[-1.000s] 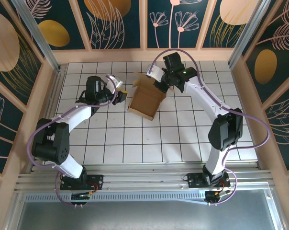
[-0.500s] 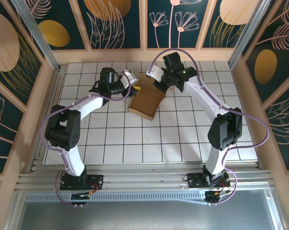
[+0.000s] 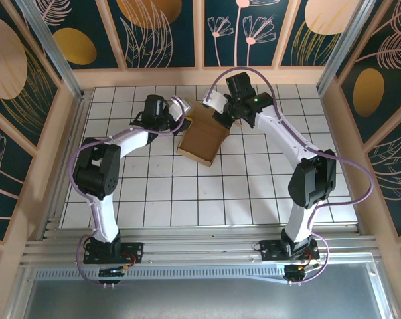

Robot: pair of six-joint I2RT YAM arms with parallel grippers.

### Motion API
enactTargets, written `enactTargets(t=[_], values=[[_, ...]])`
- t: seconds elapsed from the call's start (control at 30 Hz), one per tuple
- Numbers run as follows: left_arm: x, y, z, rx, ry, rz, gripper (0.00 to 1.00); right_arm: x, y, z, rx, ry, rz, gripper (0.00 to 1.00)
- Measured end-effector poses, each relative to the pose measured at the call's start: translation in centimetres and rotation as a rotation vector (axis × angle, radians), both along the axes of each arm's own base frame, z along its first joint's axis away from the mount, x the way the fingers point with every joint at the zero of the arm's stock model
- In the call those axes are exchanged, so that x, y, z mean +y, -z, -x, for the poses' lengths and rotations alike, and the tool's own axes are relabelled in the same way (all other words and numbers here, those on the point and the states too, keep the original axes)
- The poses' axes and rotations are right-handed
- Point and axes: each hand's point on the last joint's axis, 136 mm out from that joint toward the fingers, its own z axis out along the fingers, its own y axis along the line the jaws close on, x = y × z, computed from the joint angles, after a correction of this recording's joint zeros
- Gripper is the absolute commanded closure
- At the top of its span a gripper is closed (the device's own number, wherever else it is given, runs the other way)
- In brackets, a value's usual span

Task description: Fold the paper box

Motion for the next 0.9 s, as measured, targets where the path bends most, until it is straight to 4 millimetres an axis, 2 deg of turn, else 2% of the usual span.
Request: enactTargets(t=[0.07, 0.23, 0.43, 0.73, 0.9], values=[[-0.3, 0.4, -0.8, 0.035, -0.013, 0.009, 0.7, 0.0, 0.0, 0.0, 0.0, 0.001, 0.001, 1.0], [-0.8, 0.4, -1.8, 0.104, -0.024, 0.037, 0.82, -0.2, 0.2, -0.1, 0.001, 0.008, 0.007, 1.0], [-1.4, 1.0, -0.8, 0.169, 0.011, 0.038, 1.0, -0.2, 0.2, -0.2, -0.001, 0.013, 0.008, 1.0], [-1.7, 1.3, -0.5, 0.216, 0.02, 0.015, 1.0, -0.6, 0.0, -1.0, -0.016, 0.046, 0.031, 1.0], [-2.5, 1.4, -1.2, 0.235, 0.025, 0.03, 1.0, -0.8, 0.1, -1.3, -0.012, 0.07, 0.038, 1.0]])
